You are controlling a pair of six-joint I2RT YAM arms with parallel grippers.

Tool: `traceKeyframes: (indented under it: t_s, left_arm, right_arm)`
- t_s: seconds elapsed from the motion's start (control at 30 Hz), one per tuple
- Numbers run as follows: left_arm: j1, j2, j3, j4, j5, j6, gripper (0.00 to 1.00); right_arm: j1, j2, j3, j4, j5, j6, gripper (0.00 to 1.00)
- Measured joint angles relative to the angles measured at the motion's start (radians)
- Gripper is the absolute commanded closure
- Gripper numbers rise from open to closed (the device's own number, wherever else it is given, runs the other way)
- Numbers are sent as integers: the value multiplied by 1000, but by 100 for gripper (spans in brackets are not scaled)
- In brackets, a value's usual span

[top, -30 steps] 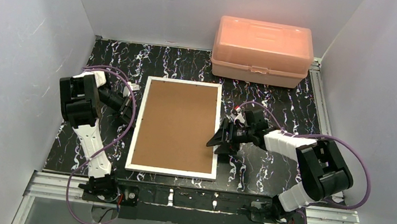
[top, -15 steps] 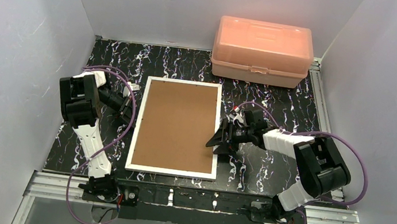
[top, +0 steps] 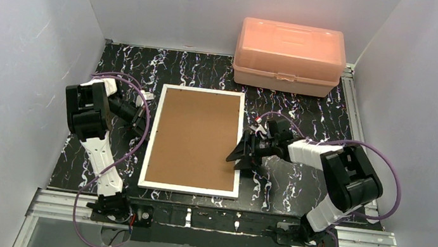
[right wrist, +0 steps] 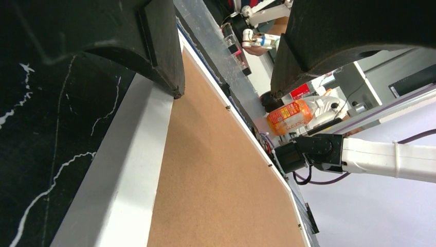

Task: Put the photo into the frame
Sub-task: Install the photo frame at the center of the board.

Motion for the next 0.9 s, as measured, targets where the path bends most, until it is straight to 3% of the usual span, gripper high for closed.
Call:
traceKeyframes:
  t_s: [0.7, 0.9]
  left_arm:
    - [0, 0, 0, -3, 0, 1, 100]
    - [1, 0, 6, -14, -6, 11, 100]
  right_arm:
    - [54, 68, 91, -56, 23, -57, 31]
    - [50, 84, 216, -119, 34, -77, 30]
